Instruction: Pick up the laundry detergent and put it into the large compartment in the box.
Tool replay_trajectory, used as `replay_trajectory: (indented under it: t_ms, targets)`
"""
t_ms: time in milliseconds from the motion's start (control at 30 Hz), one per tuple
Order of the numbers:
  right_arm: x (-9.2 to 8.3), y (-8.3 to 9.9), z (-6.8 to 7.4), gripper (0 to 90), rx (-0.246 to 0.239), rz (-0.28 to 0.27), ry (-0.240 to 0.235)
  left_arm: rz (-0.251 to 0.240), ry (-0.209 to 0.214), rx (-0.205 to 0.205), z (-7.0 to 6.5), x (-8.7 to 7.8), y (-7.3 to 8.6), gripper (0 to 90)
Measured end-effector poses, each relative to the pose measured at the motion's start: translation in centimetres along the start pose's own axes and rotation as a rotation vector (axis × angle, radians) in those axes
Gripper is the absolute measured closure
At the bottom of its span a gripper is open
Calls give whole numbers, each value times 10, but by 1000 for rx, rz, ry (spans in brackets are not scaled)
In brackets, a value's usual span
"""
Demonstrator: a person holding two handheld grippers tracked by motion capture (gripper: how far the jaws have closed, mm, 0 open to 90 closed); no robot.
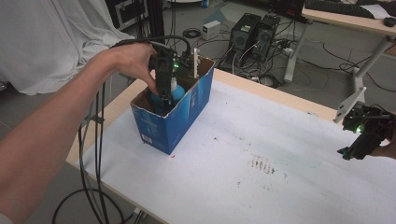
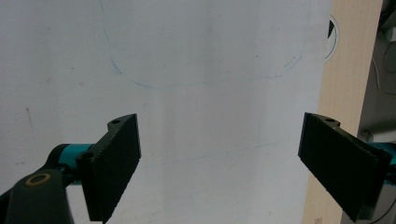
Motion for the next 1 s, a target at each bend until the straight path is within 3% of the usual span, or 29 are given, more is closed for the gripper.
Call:
replay_trajectory:
  t_ms: [733, 1000]
  targets:
    - [-2, -1, 0, 122, 4, -11, 4, 14, -8, -12, 0, 0, -1, 373]
    - [-2, 0, 1, 122, 4, -5, -1, 8, -4, -33, 1, 1, -2, 323]
Point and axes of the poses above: each handheld gripper's, and its own axes: x roughly forward along the jaws, y roughly out of its underside, z roughly to its left, the point moved 10 cm from there along x, roughly forward along the jaws, and after that the axes turned 12 degrees about z, right-handed, at the moved point
